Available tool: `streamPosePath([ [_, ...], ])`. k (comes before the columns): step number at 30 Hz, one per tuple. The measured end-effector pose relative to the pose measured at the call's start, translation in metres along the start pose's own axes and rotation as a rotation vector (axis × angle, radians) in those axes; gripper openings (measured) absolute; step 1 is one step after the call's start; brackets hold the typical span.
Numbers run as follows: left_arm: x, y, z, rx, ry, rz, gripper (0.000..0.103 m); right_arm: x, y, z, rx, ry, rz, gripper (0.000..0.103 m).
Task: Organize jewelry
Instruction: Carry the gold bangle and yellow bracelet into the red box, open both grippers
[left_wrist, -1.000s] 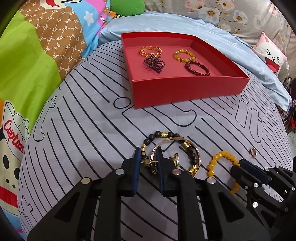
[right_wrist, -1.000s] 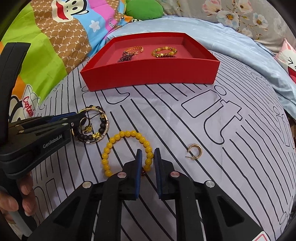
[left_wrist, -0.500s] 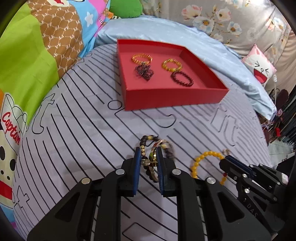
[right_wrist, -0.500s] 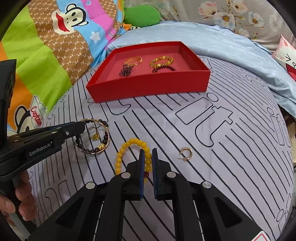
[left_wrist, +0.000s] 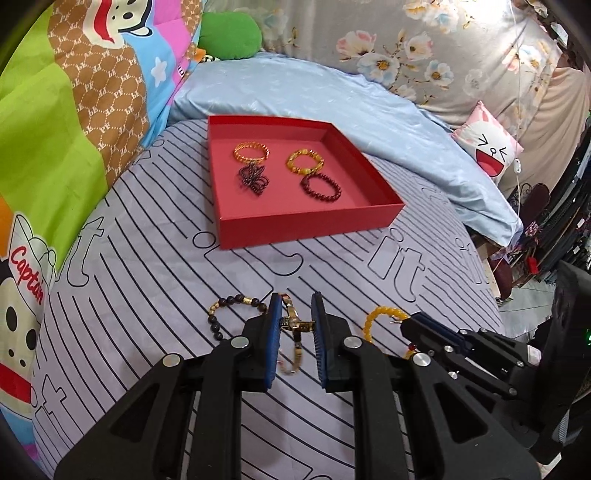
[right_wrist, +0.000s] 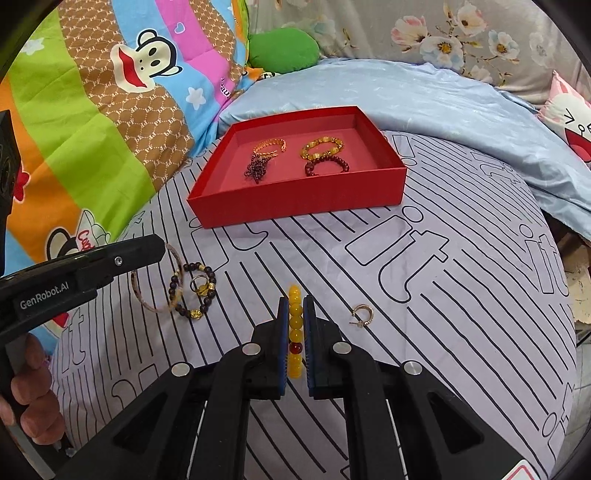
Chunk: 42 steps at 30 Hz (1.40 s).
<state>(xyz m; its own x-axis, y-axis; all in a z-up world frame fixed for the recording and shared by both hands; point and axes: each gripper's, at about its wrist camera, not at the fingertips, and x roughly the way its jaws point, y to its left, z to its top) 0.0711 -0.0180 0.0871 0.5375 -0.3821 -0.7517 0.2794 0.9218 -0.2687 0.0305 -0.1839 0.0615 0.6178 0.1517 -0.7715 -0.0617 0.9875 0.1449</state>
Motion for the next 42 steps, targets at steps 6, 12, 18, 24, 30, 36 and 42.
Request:
streamPosePath([
  [6, -0.007, -0.010, 0.012, 0.018, -0.009, -0.026, 0.016, -0.012, -0.004, 0.012, 0.011, -0.029, 0.014, 0.007],
  [12, -0.016, -0.018, 0.041, 0.030, -0.040, -0.062, 0.016, -0.019, -0.010, 0.034, 0.011, -0.067, 0.009, 0.007],
  [18, -0.018, -0.027, 0.088, 0.053, -0.098, -0.077, 0.016, -0.021, -0.022, 0.069, 0.013, -0.122, -0.011, 0.007],
  [24, 0.001, -0.034, 0.125, 0.061, -0.113, -0.065, 0.016, -0.008, -0.035, 0.104, 0.036, -0.145, -0.016, 0.007],
  [30, 0.037, -0.025, 0.147, 0.005, -0.070, -0.091, 0.016, 0.014, -0.043, 0.139, 0.058, -0.145, -0.004, 0.007],
  [36, 0.078, -0.006, 0.148, -0.085, 0.002, -0.127, 0.016, 0.054, -0.039, 0.157, 0.088, -0.093, 0.043, 0.007],
  [42, 0.111, 0.020, 0.128, -0.136, 0.073, -0.085, 0.016, 0.090, -0.030, 0.147, 0.098, -0.014, 0.070, 0.007],
])
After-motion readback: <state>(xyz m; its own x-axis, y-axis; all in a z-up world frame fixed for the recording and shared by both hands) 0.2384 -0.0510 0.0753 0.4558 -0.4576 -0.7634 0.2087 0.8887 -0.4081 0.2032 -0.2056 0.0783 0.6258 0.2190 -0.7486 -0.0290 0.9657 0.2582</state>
